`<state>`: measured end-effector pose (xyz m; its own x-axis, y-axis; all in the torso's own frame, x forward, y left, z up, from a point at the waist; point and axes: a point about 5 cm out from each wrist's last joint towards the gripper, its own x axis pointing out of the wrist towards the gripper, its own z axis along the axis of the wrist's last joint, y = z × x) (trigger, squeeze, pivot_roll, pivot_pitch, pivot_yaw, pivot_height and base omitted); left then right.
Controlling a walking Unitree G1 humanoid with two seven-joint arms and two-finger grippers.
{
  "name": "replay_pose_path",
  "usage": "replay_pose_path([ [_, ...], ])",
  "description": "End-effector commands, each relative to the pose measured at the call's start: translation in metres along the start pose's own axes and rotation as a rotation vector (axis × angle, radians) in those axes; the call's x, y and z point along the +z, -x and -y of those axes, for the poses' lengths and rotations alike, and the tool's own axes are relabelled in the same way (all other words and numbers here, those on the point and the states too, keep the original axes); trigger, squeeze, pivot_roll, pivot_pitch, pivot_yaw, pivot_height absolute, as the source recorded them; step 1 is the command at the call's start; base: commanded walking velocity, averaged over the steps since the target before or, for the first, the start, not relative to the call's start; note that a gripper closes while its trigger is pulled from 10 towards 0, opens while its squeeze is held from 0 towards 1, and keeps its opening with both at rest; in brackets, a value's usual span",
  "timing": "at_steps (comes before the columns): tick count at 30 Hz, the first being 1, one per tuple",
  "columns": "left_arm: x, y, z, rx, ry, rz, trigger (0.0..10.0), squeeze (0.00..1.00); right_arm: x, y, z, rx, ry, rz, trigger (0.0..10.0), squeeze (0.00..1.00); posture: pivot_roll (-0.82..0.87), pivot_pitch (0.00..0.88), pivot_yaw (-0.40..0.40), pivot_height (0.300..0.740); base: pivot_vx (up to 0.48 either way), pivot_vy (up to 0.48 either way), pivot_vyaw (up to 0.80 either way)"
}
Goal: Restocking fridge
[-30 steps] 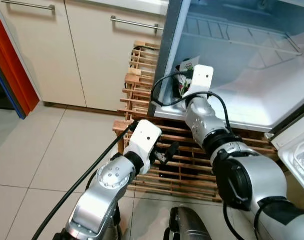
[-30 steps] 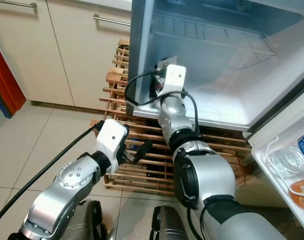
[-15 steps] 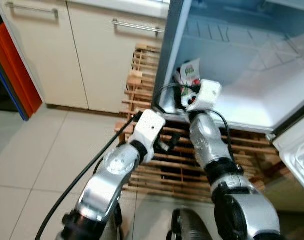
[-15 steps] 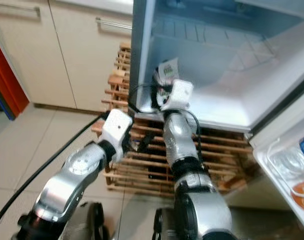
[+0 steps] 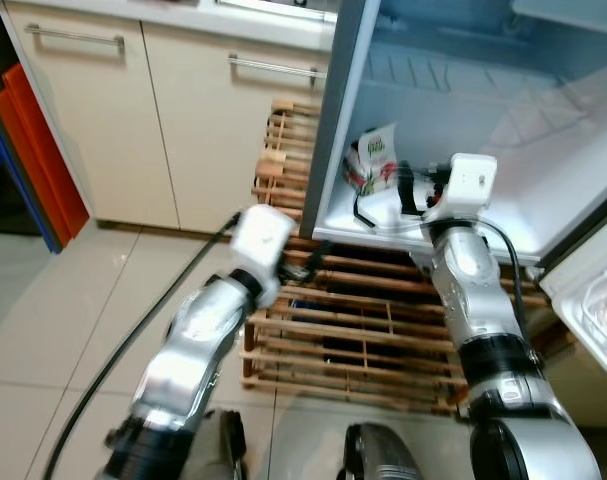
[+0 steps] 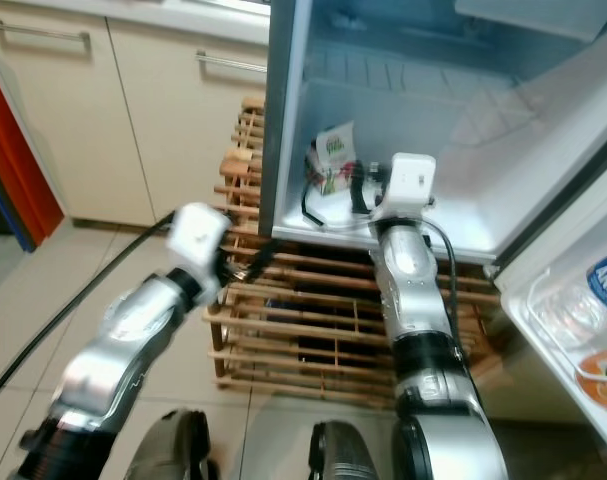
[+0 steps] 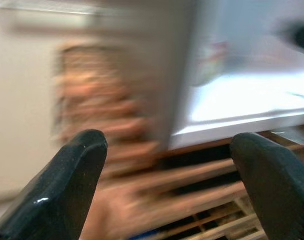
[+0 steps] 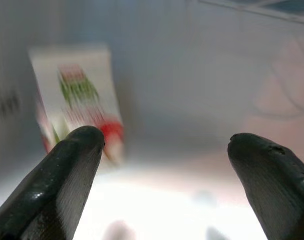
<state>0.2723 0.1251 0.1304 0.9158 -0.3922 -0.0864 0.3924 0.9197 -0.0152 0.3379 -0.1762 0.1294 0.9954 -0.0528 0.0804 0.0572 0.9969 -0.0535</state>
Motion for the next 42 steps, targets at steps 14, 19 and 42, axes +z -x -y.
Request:
replay_pose_path([
  [14,0.034,-0.03,0.002,0.062,-0.057,0.157,10.0,0.0,-0.022,0.024,-0.004,-0.009,-0.095,-0.076,10.0,0.0,-0.03,0.0,-0.033,0.676,0.0,0.0,0.0],
  [19,0.025,-0.033,0.0,0.015,0.139,0.118,10.0,0.0,-0.023,0.033,-0.012,0.012,-0.14,-0.076,10.0,0.0,-0.07,0.0,0.01,0.706,0.0,0.0,0.0],
  [42,0.009,-0.035,0.002,0.045,-0.13,0.09,10.0,0.0,-0.055,0.054,0.02,-0.098,-0.116,-0.234,10.0,0.0,-0.09,0.0,-0.017,0.74,0.0,0.0,0.0],
])
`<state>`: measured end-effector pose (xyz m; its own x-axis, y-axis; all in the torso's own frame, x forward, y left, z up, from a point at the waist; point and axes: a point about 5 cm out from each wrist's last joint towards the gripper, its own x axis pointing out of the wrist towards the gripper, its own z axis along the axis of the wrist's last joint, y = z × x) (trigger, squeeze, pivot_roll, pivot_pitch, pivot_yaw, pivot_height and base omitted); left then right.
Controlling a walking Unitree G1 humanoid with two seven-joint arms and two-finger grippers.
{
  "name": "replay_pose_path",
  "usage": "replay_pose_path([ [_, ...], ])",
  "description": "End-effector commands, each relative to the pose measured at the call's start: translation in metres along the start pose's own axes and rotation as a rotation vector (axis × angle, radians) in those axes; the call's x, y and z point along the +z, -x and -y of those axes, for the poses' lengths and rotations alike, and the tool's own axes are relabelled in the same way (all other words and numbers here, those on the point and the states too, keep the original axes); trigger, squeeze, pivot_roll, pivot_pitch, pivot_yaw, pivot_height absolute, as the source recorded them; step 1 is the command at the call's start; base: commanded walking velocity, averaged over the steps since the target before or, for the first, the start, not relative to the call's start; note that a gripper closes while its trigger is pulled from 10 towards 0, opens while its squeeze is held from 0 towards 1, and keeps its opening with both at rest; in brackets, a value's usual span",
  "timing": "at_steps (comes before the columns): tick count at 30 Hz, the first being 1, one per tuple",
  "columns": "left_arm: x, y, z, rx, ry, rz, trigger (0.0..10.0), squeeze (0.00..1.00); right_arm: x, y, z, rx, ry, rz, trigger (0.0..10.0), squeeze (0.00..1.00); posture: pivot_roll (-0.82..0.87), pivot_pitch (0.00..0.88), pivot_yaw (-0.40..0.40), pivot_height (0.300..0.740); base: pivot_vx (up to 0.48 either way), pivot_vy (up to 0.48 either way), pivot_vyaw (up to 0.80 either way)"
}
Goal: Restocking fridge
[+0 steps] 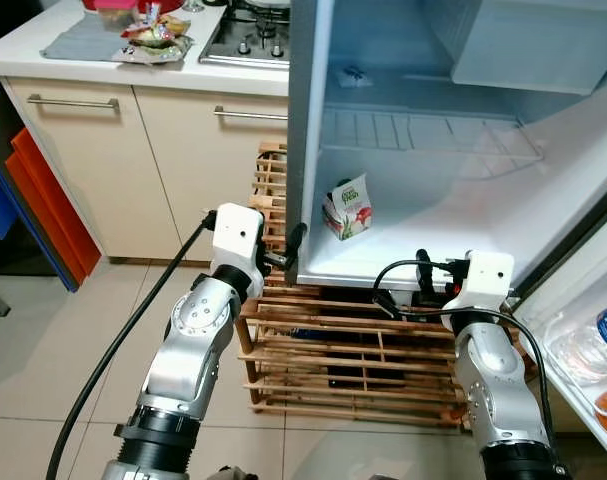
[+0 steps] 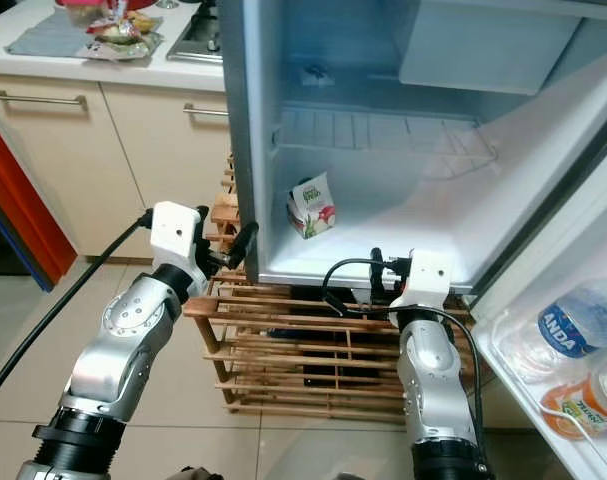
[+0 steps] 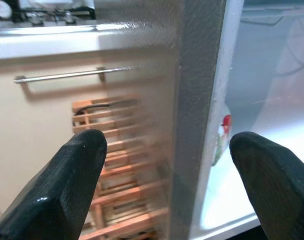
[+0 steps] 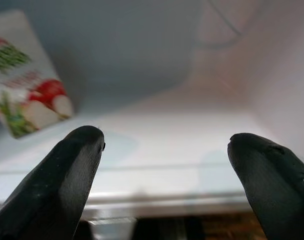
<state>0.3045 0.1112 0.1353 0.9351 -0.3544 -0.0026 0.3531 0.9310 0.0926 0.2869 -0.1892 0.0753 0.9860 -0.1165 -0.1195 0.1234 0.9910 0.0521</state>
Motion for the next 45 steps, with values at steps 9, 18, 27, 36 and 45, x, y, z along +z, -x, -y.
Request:
replay_pose_path([
  [9,0.015,-0.012,0.009,0.012,0.067,0.089,10.0,0.0,0.006,-0.011,0.004,-0.011,0.015,-0.01,10.0,0.0,-0.11,0.0,-0.016,0.74,-0.027,0.0,0.0],
  [18,0.023,-0.016,0.013,0.005,0.074,0.132,10.0,0.0,0.001,-0.009,0.01,-0.024,0.015,-0.026,10.0,0.0,-0.11,0.0,-0.025,0.74,-0.083,0.0,0.0],
  [27,0.027,-0.022,0.019,-0.003,0.086,0.154,10.0,0.0,0.003,-0.01,0.011,-0.008,0.026,-0.027,10.0,0.0,-0.13,0.0,-0.023,0.74,0.0,0.0,0.0],
  [36,0.029,-0.026,0.022,-0.025,0.088,0.17,10.0,0.0,0.005,-0.011,0.015,-0.022,0.032,-0.018,10.0,0.0,-0.16,0.0,-0.008,0.74,-0.027,0.0,0.0],
  [45,0.027,-0.03,0.029,-0.029,0.093,0.172,10.0,0.0,0.008,-0.011,0.018,-0.035,0.03,-0.005,10.0,0.0,-0.17,0.0,-0.006,0.74,-0.276,0.0,0.0],
])
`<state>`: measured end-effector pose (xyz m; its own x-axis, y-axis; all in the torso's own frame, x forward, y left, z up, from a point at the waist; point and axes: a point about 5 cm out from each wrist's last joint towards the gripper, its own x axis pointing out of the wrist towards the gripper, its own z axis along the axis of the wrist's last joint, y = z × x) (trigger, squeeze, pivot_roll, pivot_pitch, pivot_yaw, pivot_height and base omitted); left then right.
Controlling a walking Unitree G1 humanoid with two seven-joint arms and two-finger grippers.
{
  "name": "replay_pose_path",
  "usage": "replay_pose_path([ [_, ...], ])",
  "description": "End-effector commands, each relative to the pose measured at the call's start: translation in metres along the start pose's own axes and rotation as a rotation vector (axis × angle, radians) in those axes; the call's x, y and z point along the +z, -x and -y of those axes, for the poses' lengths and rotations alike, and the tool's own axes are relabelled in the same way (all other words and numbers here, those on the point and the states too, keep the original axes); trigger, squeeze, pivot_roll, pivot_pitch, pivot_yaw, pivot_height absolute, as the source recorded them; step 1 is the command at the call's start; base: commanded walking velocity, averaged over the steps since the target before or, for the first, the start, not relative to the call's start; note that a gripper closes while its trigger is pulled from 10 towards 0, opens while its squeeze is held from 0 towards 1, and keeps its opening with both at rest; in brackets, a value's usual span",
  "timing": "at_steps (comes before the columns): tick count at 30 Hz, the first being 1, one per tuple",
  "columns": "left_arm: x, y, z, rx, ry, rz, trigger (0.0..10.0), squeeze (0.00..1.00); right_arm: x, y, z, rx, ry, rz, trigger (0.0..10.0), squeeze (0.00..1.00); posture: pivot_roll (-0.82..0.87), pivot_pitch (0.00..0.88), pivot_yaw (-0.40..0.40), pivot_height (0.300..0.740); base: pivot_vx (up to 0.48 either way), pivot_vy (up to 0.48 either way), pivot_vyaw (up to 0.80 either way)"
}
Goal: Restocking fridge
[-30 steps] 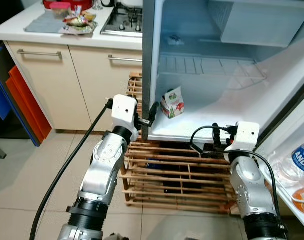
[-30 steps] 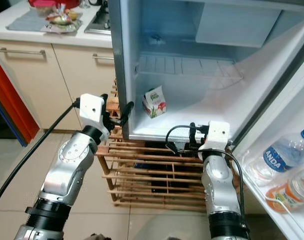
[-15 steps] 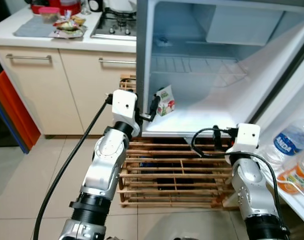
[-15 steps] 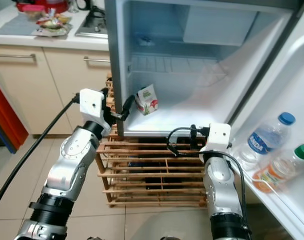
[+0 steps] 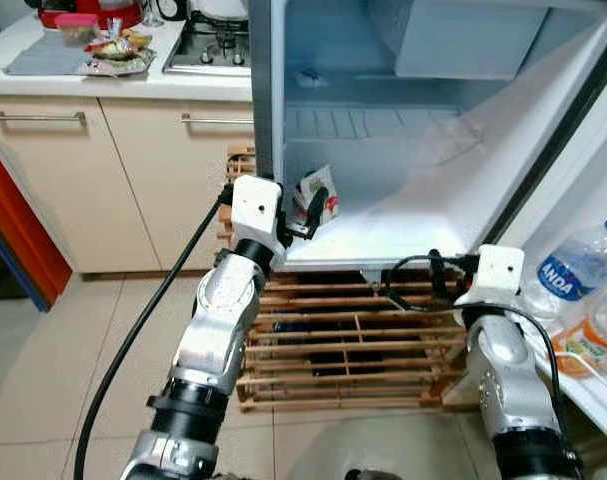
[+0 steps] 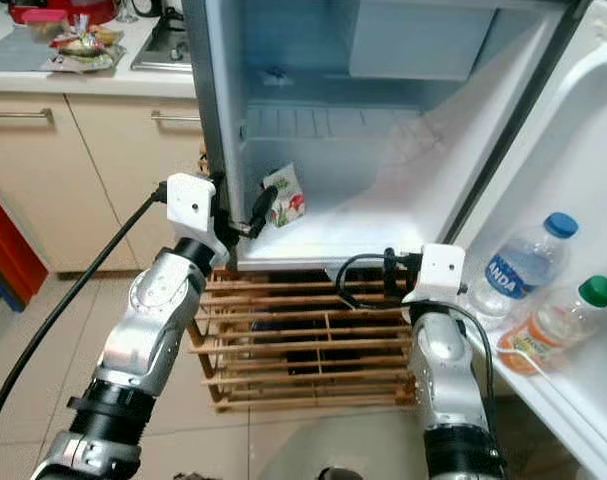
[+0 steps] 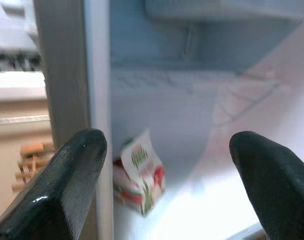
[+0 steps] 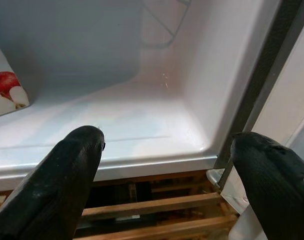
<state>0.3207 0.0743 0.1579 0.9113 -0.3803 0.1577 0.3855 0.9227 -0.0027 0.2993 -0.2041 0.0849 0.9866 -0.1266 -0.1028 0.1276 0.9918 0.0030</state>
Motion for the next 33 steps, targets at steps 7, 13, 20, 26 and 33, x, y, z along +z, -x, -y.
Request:
replay_pose_path([
  [7,0.0,-0.001,0.005,-0.011,0.002,0.012,10.0,0.0,0.001,0.002,-0.007,0.006,-0.022,0.005,10.0,0.0,-0.18,0.0,-0.001,0.74,-0.305,0.0,0.0],
  [13,0.0,-0.004,0.005,-0.013,0.0,0.013,10.0,0.0,0.002,0.002,-0.003,-0.003,-0.019,0.009,10.0,0.0,-0.18,0.0,0.005,0.74,-0.304,0.0,0.0],
  [20,-0.005,-0.002,0.008,-0.039,-0.012,-0.001,10.0,0.0,-0.001,0.008,-0.003,0.0,0.001,0.004,10.0,0.0,-0.19,0.0,0.013,0.74,-0.168,0.0,0.0],
  [26,-0.007,0.008,0.006,-0.056,0.007,0.004,10.0,0.0,-0.017,0.018,0.006,-0.007,0.016,-0.055,10.0,0.0,-0.19,0.0,0.016,0.74,0.0,-0.076,0.0],
  [33,-0.012,0.009,0.01,-0.076,0.029,-0.012,10.0,0.0,-0.02,0.024,0.008,-0.009,0.024,-0.073,10.0,0.0,-0.19,0.0,0.01,0.74,0.112,-0.43,0.0],
])
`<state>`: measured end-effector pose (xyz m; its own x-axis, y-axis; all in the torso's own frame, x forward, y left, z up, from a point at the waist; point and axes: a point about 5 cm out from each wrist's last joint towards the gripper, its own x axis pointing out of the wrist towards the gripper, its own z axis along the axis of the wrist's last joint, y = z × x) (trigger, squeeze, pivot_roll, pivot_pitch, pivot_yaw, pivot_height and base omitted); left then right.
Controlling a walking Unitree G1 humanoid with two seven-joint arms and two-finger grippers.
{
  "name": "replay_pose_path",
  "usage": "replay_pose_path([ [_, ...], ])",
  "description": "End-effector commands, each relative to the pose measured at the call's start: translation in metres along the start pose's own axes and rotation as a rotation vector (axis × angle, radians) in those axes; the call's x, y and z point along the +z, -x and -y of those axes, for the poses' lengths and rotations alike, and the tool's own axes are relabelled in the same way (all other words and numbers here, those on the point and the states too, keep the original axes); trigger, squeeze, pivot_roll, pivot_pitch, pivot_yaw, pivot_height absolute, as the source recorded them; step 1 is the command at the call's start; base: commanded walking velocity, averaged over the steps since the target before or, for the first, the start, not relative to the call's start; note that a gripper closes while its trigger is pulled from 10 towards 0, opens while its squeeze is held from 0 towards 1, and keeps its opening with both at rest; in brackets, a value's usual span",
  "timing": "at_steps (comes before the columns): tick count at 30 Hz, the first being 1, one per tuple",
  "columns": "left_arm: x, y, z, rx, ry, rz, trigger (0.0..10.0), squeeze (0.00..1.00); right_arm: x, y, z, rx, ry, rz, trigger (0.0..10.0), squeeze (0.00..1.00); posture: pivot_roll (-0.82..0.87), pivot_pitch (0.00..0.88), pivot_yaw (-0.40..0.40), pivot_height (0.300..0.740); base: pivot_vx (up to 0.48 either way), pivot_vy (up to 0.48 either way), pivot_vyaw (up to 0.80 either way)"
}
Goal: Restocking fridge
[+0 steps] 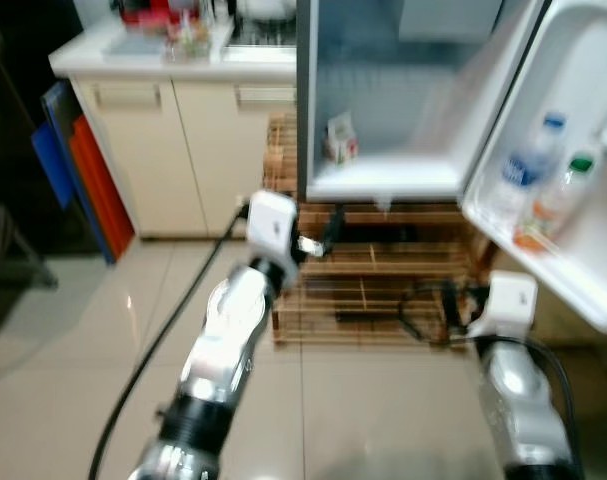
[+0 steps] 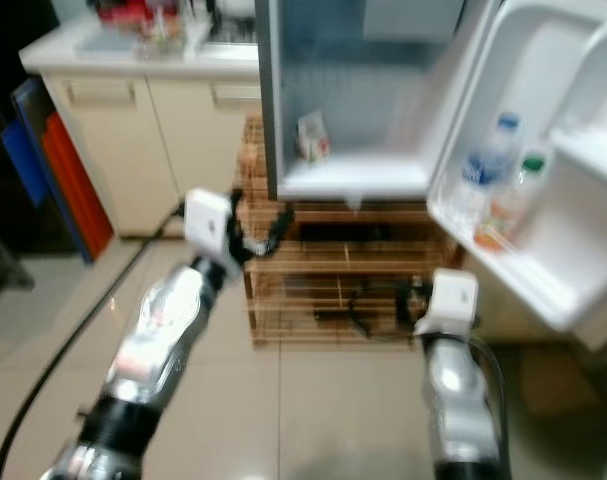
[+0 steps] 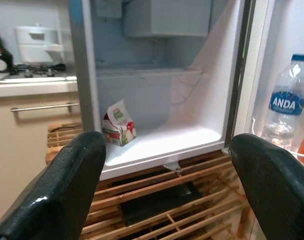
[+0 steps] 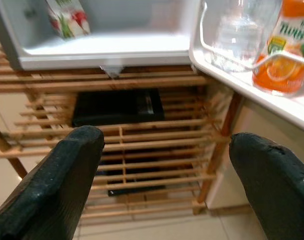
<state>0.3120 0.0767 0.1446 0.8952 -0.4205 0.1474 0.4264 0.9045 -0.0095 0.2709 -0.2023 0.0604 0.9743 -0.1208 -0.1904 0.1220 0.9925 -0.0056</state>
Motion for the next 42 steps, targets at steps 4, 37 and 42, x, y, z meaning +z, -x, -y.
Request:
replay_pose_path([
  [4,-0.001,0.001,0.01,-0.031,0.016,-0.004,10.0,0.0,0.003,0.0,0.009,-0.012,0.025,-0.004,10.0,0.0,-0.19,0.0,0.007,0.74,0.307,-0.367,0.0],
  [37,-0.082,0.019,-0.014,-0.009,-0.131,-0.56,10.0,0.0,-0.095,0.053,0.131,-0.514,0.112,-0.694,10.0,0.0,-0.22,0.0,0.05,0.74,0.132,-0.153,0.0],
  [42,-0.097,0.027,-0.016,-0.024,-0.214,-0.642,10.0,0.0,-0.035,0.022,0.167,-0.707,0.264,-0.446,10.0,0.0,-0.22,0.0,0.052,0.74,0.0,0.0,0.0],
])
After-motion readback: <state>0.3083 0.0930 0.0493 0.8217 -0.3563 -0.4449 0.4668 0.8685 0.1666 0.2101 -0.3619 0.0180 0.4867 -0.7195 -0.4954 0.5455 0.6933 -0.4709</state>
